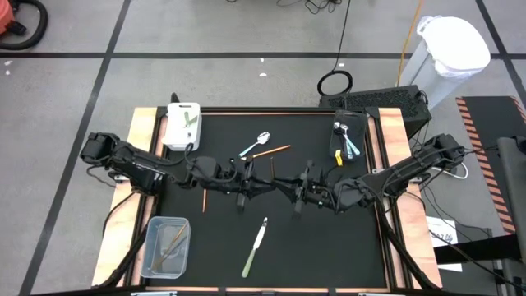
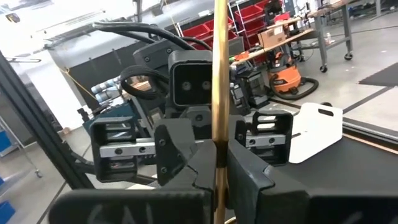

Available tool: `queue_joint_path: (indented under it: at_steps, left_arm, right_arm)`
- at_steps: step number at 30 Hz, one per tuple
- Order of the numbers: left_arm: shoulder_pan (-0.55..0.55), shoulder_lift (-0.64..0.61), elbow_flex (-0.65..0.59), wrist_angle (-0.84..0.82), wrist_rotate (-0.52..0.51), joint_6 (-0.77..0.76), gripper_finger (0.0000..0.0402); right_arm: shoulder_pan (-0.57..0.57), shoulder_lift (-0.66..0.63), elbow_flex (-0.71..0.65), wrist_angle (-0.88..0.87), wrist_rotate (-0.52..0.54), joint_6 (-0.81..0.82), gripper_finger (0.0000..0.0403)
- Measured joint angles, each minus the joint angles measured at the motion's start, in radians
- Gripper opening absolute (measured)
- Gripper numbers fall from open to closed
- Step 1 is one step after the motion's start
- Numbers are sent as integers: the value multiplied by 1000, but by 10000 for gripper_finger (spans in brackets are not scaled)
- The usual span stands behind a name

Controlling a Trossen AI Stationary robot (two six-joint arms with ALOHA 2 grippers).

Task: Sort silverware by color (type)
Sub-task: Put the gold knife into the transparent bin

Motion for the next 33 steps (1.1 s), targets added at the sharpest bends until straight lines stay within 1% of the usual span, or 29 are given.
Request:
queue_joint_path:
  at_steps: [2,5,8,10,11,13,15,18,21,23,24,27,29,33]
  left_arm:
    - [3,0,0,2,19,0,11]
    - [2,0,0,-2,28,0,12]
    - [2,-12,0,-54,27,0,9]
    - [-10,-45,0,-161,22,-8,8]
    - [-20,-65,0,-221,3,-21,8]
    - [-46,-116,0,-375,-63,-51,7]
    - [-79,-168,-1,-522,-153,-102,7]
    - [-136,-252,0,-760,-248,-254,7]
    - [-206,-329,0,-1015,-252,-501,7]
    - [-272,-371,0,-1178,-219,-689,7]
    - [-307,-389,0,-1230,-192,-768,7]
    - [-407,-442,0,-1348,-52,-960,10]
    - [-468,-470,0,-1402,18,-1090,11]
    - [-601,-486,0,-1570,31,-1306,12]
  right_arm:
    - [0,-1,0,0,0,7,19]
    - [0,-1,0,-3,-3,15,30]
    - [0,-1,0,-27,0,47,47]
    - [4,-2,0,-32,14,78,62]
    - [9,-8,0,-41,31,92,69]
    - [21,-24,0,-70,78,132,81]
    - [32,-41,0,-128,122,184,89]
    - [46,-52,0,-216,173,251,94]
    - [54,-60,0,-286,187,330,94]
    - [54,-60,0,-334,183,388,93]
    - [54,-59,0,-360,180,420,93]
    - [54,-58,0,-439,148,501,93]
    - [50,-59,0,-484,129,532,93]
    - [50,-59,0,-548,120,529,93]
